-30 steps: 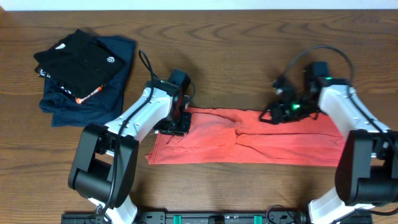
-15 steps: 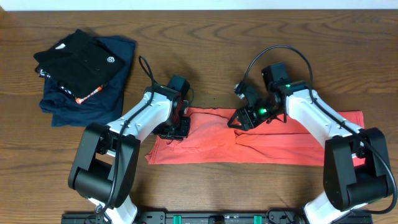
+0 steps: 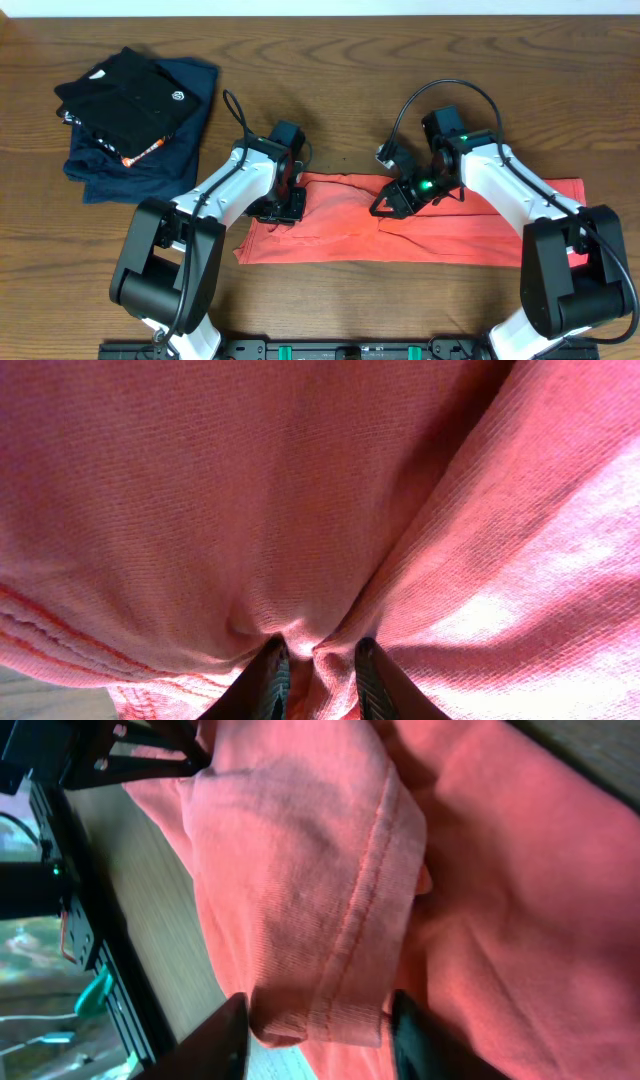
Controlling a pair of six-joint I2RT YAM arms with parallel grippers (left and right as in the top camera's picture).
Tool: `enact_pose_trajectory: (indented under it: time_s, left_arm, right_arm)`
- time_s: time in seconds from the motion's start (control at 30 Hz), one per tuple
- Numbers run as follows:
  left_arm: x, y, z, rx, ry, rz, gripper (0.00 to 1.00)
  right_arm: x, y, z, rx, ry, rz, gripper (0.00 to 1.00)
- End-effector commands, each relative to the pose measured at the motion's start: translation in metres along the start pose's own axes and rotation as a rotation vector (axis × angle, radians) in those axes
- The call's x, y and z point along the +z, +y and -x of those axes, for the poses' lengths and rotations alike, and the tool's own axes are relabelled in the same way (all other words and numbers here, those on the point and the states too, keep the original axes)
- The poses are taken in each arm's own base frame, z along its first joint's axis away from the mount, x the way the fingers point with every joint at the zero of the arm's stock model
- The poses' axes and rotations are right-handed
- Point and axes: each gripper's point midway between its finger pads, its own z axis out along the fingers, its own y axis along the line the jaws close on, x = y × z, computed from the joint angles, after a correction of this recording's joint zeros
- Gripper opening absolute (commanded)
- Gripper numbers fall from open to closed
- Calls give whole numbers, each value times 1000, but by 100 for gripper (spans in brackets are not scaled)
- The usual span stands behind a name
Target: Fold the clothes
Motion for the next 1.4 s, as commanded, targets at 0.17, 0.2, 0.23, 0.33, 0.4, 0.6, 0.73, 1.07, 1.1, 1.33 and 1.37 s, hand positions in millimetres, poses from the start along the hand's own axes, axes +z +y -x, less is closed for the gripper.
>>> enact_pose_trajectory:
  time_s: [0.17,0.2,0.23,0.33,0.4,0.6,0.73,1.07,1.1,1.33,1.37]
  left_arm:
    - [4,1,-3,-2,16,3,25]
    - [4,1,-3,-2,16,3,25]
    - [4,1,-3,-2,16,3,25]
    - [4,1,-3,-2,16,4,25]
    - [3,1,-3,-2,16,3,25]
    - [3,1,-3,-2,16,3,25]
    - [4,1,-3,-2,17,4,25]
    - [-24,3,8,-14,-28,3,25]
    - [-32,2,13,-15,-53,-4,25]
    - [-104,-28,52,45,-353,-123,25]
    - [-109,-37,57,64,-385,-155,25]
  right_arm:
    - [1,-4,0,-29,1,-36,1]
    - [0,-11,0,-6,6,-72,1]
    - [0,-18,0,23,10,-111,1]
    - [-6,-43,-10,123,48,-261,1]
    - [-17,-69,-23,249,86,-441,1]
    - [-33,-89,-48,340,165,-619,2]
    - [-33,-89,-48,346,165,-617,13]
    - [-55,-94,-50,374,180,-711,21]
    - [-61,-92,-46,372,168,-719,20]
    - [-101,-54,18,270,-85,-621,20]
    - [-96,-44,24,238,-102,-559,19]
